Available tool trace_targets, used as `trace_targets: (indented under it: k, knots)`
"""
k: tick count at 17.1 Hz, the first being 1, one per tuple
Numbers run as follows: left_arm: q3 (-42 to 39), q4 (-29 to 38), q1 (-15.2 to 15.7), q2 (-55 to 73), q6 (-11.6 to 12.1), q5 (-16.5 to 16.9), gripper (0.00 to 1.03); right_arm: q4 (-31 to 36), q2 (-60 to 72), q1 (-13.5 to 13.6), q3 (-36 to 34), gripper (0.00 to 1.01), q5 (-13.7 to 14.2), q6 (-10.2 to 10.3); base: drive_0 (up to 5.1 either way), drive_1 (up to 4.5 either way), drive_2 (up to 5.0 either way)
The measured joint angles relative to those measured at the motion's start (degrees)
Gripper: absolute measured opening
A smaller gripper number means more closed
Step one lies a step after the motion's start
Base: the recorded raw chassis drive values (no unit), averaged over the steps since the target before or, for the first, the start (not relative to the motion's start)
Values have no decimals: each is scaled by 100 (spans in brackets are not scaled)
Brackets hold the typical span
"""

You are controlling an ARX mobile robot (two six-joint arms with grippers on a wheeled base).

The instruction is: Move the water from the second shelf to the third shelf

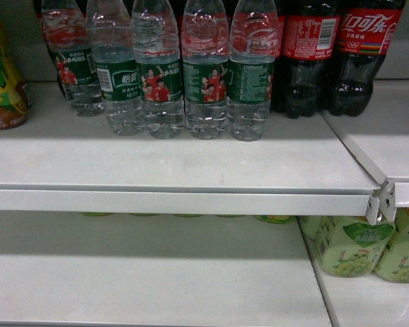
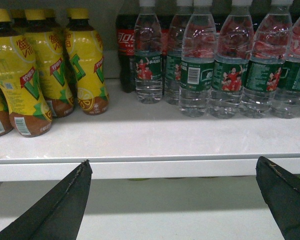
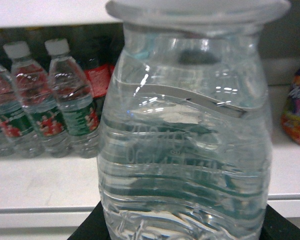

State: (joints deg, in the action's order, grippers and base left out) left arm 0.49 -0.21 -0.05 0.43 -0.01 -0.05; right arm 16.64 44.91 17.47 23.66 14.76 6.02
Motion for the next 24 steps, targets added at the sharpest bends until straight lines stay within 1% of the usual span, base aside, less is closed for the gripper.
trace_targets:
  k: [1,2,3,4,5,6,7,10,12,14,24]
  knots:
    - [0,0,0,0,0,2,98,-125,-289,-149,-35,42,39,-94,0,0,0]
    - [0,0,0,0,0,0,98,-280,-503,-354,-61,42,59,-162,0,0,0]
    - [0,0,0,0,0,0,98,-286,-599,-555,-111,42,129,-275,0,0,0]
    - [0,0,0,0,0,2,98,-332,-616,-782,-114,42,127,-310,0,0,0]
    - [0,0,0,0,0,0,98,-343,-616,-953,-120,42,127,-337,0,0,0]
    - [0,0,0,0,0,2,98,-367,-623,-1088,-120,42,127,-343,0,0,0]
    - [0,0,0,0,0,2,98,-433,-688,-1152,-122,42,55,-350,0,0,0]
    - [0,0,0,0,2,0,98,-549,-780,-1106,-125,42,-26,-326,0,0,0]
    - [0,0,0,0,0,2,98,-557,-800,-1117,-131,42,-109,-286,0,0,0]
    - [0,0,0,0,0,2,98,-584,-883,-1152,-175,42,-133,-280,0,0,0]
    - [0,0,0,0,0,2,98,-599,-966,-1154,-201,42,-133,-267,0,0,0]
